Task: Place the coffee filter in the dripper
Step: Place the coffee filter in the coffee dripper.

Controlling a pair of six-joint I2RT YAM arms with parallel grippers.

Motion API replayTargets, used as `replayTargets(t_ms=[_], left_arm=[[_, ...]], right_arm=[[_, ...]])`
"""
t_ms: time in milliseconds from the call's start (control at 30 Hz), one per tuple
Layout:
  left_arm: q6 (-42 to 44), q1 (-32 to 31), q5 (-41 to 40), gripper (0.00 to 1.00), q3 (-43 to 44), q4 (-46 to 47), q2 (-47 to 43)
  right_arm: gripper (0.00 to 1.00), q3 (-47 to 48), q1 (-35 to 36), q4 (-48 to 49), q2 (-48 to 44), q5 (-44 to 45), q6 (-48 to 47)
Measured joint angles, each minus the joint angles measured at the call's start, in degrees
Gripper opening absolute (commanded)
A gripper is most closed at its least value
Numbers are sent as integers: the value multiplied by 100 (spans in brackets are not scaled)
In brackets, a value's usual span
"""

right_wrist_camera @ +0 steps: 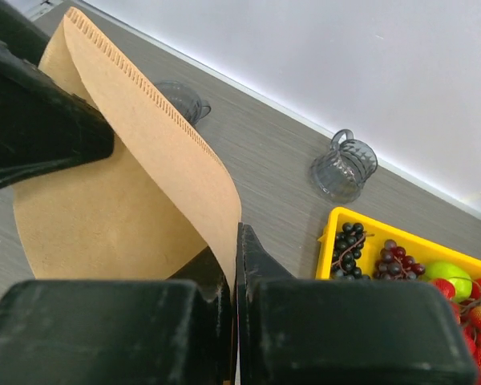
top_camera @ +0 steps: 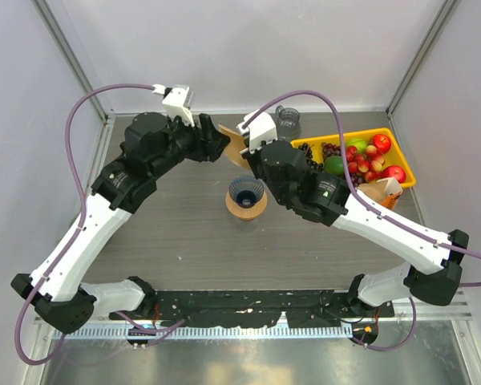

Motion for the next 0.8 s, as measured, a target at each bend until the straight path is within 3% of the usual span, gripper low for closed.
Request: replayTargets(t_ms=[300,567,633,800], left_arm=[[498,-109,455,57,457,-516,308],[927,-417,800,29,450,-662,393],[1036,-463,863,31,431,-664,391],[1318,-481,870,48,420,-684,380]], right_arm=[[5,-4,0,-50,-22,-400,-380],[5,74,0,-94,-20,-487,-518],[5,96,0,-90,-20,-492,-520],[5,101,0,-94,-20,-586,-522]])
